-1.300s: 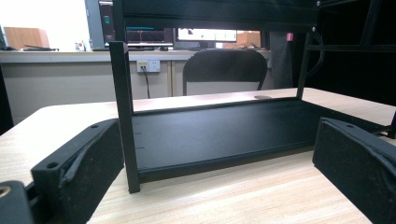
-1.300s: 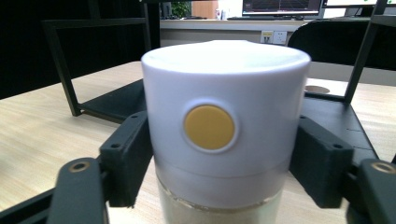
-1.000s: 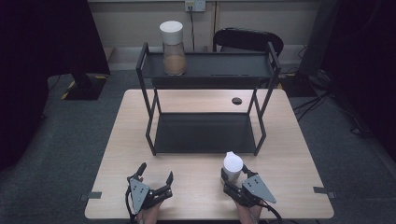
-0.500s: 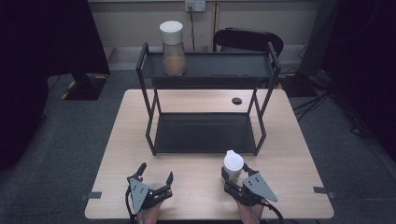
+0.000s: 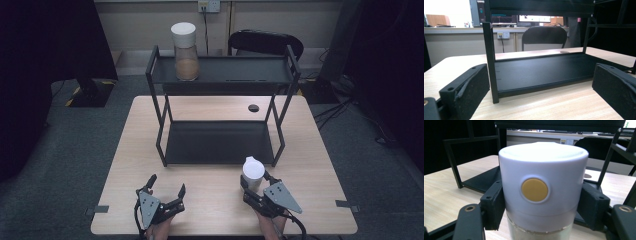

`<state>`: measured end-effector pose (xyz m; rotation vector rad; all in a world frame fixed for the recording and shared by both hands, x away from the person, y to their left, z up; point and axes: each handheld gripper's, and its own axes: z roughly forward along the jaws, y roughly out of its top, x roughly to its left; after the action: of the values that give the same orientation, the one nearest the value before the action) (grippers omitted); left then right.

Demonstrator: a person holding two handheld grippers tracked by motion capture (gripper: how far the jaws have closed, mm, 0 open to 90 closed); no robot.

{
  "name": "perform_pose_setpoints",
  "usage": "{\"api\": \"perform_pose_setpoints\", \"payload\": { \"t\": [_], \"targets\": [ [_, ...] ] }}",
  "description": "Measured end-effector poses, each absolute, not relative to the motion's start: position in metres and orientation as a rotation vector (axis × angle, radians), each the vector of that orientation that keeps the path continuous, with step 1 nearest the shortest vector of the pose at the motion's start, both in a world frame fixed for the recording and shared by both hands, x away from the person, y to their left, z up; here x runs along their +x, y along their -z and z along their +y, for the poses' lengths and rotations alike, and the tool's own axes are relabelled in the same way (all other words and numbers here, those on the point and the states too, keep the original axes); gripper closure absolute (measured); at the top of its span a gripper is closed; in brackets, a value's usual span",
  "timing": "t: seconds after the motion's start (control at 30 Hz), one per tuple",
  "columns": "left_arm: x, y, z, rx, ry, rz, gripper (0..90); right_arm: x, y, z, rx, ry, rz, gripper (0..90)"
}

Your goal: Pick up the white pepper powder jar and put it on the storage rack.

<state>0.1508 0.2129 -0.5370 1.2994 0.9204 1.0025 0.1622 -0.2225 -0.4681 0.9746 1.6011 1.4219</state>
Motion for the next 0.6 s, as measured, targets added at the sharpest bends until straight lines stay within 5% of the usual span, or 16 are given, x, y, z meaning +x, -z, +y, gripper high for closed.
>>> {"api": "perform_pose_setpoints", "payload": {
  "t": [0.6],
  "targets": [
    [0.151, 0.537, 0.213, 1.3, -1.003, 0.92, 0.5, 0.171, 0.439, -0.231, 0.95, -1.467, 1.585, 30.3]
  ]
}}
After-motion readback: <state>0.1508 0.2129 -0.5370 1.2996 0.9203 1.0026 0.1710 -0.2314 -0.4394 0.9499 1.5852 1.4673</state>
